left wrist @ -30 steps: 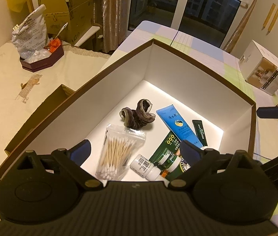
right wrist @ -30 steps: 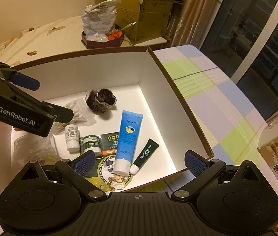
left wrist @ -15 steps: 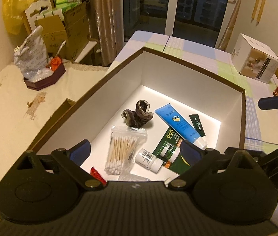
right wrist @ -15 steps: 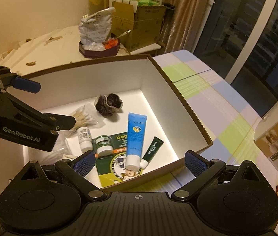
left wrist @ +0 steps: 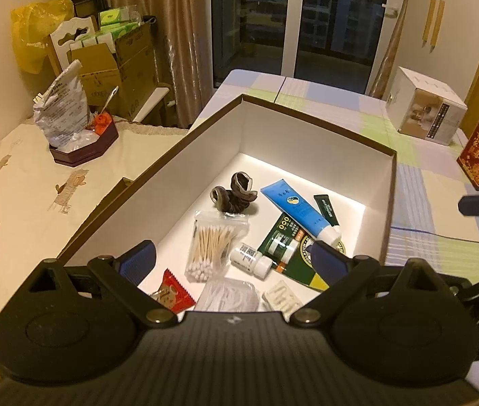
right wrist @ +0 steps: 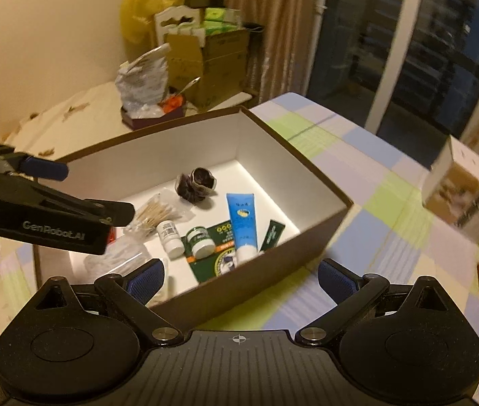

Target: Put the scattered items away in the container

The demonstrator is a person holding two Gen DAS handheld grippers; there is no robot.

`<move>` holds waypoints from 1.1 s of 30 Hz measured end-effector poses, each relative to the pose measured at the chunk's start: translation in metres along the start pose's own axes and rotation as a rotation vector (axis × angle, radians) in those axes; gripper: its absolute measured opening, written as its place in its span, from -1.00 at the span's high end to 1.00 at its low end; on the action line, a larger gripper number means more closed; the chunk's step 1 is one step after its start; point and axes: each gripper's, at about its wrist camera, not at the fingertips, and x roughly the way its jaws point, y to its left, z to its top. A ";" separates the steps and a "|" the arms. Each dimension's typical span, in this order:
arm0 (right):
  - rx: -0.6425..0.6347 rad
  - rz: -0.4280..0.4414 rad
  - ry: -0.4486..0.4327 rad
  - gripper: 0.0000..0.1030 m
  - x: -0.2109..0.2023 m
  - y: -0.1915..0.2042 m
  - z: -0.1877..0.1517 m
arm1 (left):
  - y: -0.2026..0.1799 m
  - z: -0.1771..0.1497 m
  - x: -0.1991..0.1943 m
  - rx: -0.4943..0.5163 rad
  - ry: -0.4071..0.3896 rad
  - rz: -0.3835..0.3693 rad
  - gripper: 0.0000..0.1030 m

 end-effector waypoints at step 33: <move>0.238 -0.012 -0.013 -0.98 -0.106 0.046 -0.101 | -0.007 -0.098 -0.109 -0.046 0.013 0.007 -0.94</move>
